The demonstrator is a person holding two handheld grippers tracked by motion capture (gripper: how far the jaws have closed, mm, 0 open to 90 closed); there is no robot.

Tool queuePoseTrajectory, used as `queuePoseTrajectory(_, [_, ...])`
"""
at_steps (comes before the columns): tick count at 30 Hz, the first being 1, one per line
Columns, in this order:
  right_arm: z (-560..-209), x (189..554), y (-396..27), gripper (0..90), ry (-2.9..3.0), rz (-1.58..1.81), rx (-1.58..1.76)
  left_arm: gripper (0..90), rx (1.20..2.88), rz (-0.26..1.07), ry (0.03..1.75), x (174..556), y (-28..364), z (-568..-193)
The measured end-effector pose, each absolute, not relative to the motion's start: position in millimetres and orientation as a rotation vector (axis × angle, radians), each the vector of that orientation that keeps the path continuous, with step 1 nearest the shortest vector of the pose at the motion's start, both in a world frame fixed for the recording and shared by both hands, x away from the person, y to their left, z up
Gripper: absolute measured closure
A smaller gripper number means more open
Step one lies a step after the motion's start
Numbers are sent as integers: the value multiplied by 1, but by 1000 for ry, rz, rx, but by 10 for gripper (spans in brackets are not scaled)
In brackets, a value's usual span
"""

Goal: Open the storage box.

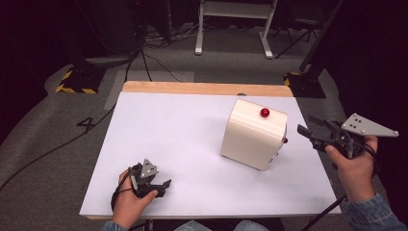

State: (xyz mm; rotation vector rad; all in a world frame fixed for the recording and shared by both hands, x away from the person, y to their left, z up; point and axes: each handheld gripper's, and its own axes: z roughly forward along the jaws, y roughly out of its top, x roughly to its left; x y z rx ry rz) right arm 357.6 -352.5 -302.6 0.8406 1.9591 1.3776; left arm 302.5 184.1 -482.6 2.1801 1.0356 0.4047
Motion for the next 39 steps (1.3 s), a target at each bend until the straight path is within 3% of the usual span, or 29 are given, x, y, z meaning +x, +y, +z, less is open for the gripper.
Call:
queuePoseTrajectory(11, [-356,442,-368,389,1985,1218,1033,243,2178,405,1036,302,184,-483])
queuePoseTrajectory(29, [-421,482,-350,404,2174,1320,957,243,2177,404,1036,302,184,-483])
queuePoseTrajectory(34, [-424,476,-343,573,2216,1339,922,243,2178,405,1036,302,184,-483])
queuePoseTrajectory(39, [-424,467,-343,630,2228,1354,926,243,2181,405,1036,303,184,-482])
